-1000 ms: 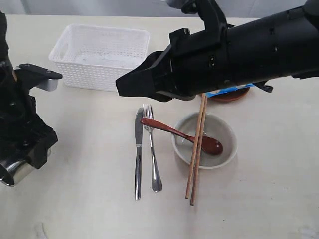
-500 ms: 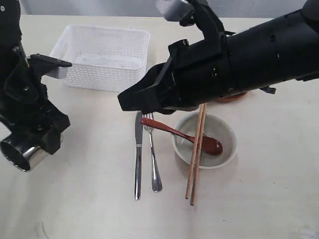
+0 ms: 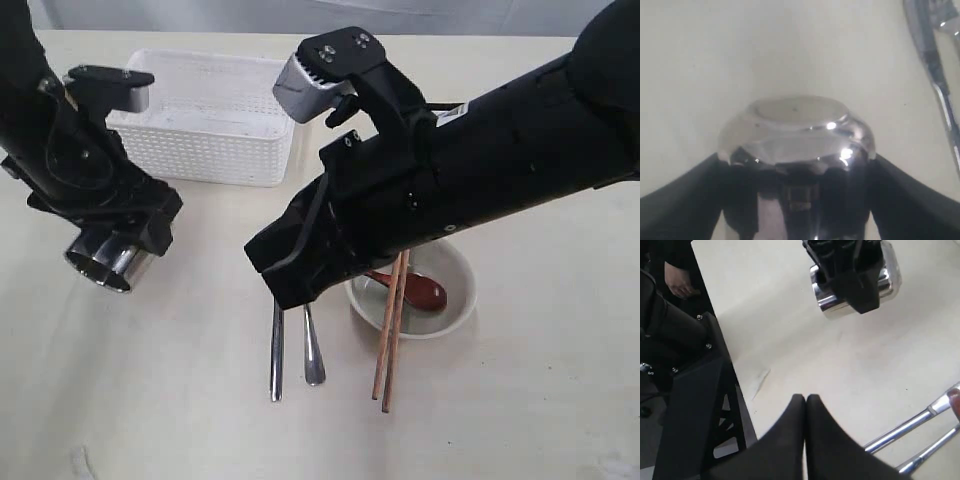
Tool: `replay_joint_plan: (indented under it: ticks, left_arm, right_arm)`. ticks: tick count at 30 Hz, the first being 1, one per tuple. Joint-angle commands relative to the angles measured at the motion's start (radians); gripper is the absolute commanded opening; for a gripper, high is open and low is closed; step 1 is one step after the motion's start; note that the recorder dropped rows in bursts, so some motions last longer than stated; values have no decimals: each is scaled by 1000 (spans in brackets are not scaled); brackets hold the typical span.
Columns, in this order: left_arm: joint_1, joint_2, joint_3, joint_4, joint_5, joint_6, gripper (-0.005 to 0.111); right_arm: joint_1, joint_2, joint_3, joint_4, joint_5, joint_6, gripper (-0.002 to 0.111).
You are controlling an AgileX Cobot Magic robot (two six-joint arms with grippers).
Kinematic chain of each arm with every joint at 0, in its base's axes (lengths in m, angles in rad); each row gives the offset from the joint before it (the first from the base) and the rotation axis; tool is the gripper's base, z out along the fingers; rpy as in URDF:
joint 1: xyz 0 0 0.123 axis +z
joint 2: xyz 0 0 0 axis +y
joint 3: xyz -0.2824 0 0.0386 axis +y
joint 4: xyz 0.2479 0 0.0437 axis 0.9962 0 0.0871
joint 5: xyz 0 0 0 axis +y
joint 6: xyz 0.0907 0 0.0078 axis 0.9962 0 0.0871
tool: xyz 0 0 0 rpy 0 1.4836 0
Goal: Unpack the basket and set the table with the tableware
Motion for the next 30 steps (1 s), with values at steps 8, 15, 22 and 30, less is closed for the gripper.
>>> replay_joint_plan:
  ticks: [8,15,22,30]
  left_arm:
    - [-3,22,125,10,-295,-80,0]
    - [-3,53,125,10,-280,-76,4]
    - [-3,57,125,10,-291,-76,40]
    - [-3,57,125,34,-296,-76,65]
  right_arm:
    - [4,-6,1,-5,-2,13,0]
    - [4,-4,1,-7,-6,16,0]
    - [4,-4,1,-8,0,26,0]
    - [4,-4,1,-8,19,28,0]
